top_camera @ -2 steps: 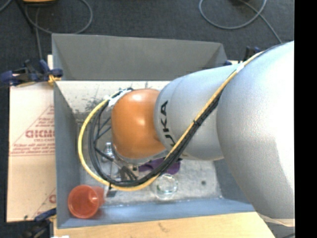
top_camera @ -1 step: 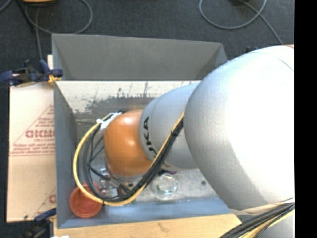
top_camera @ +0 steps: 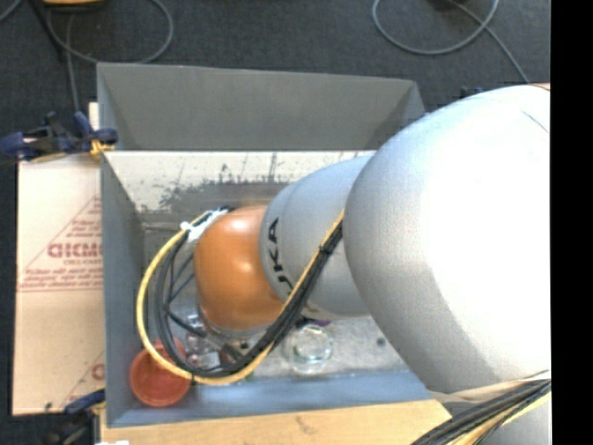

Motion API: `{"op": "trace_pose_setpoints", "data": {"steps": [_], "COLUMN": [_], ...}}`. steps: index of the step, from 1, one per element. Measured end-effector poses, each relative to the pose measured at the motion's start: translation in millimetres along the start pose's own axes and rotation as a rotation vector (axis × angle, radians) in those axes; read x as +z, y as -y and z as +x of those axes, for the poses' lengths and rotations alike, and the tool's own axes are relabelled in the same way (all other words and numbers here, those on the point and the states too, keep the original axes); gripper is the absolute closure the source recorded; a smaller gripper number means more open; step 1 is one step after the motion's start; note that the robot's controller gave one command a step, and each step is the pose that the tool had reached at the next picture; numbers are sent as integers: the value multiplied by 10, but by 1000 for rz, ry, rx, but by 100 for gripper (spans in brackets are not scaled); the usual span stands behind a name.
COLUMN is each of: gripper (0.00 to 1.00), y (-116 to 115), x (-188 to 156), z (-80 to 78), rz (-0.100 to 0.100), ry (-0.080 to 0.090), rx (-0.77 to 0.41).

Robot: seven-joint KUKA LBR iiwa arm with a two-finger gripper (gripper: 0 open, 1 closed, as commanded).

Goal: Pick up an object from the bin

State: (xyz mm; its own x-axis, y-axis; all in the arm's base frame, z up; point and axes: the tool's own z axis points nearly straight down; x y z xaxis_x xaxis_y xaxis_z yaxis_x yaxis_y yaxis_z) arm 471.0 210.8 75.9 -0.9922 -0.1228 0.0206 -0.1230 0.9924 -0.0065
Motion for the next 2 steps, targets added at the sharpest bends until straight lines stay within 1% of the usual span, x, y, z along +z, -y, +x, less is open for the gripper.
{"op": "trace_pose_setpoints", "data": {"steps": [1, 2], "gripper": [100, 100], "y": [-54, -120], "x": [-293, -569], "z": [-210, -512], "rz": [3, -8], "ry": [8, 24], "rx": [175, 241]}}
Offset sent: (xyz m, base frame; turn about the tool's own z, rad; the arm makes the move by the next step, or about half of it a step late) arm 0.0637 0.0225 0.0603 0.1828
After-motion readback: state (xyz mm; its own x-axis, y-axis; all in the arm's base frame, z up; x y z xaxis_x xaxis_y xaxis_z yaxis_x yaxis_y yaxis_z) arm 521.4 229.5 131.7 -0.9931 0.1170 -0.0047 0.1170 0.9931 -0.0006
